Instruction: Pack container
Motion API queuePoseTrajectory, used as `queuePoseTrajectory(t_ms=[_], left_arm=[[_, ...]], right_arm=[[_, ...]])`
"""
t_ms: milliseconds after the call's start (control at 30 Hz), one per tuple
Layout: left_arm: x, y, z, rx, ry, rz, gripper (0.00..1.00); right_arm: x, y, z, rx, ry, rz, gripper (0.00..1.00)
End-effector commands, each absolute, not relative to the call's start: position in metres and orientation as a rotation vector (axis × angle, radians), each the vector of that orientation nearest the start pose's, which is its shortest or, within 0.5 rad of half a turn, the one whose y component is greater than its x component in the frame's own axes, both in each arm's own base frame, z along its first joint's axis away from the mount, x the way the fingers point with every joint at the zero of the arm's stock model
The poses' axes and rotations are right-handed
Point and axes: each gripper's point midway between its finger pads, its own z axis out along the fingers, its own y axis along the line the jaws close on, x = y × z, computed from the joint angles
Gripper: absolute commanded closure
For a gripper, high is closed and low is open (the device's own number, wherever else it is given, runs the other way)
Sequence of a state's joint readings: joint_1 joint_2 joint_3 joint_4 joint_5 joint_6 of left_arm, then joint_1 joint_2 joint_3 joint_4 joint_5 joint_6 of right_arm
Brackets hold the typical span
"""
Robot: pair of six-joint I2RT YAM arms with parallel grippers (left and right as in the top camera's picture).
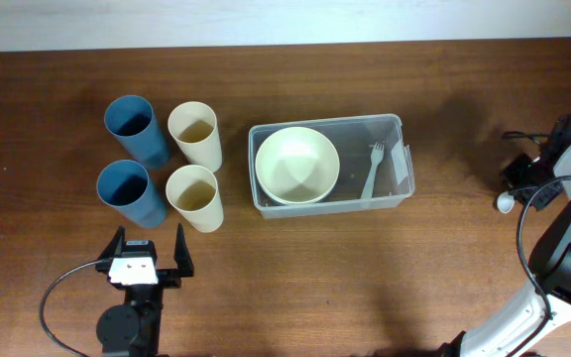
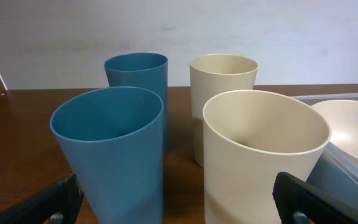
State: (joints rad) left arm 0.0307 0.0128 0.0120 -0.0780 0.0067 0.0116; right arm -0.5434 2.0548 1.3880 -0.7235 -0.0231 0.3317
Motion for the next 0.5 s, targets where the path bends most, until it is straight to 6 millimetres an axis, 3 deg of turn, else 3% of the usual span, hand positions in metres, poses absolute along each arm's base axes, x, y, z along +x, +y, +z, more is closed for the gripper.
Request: queuePoseTrajectory(t_ms=[0,267,467], left_arm=[[0.246,0.008,0.156,-0.003,1.652,0.048,0.00],[0.246,0.008,0.156,-0.003,1.652,0.048,0.00],[0.246,0.008,0.156,-0.003,1.652,0.048,0.00]], right_arm=[[0.350,-0.208,-0.012,1.222,2.761,-0.001,0.84],[0.341,-0.203,-0.001,1.232,2.783,0.004,0.89],[0.346,-0.204,0.036,1.198,2.713,-0.006,0.90]])
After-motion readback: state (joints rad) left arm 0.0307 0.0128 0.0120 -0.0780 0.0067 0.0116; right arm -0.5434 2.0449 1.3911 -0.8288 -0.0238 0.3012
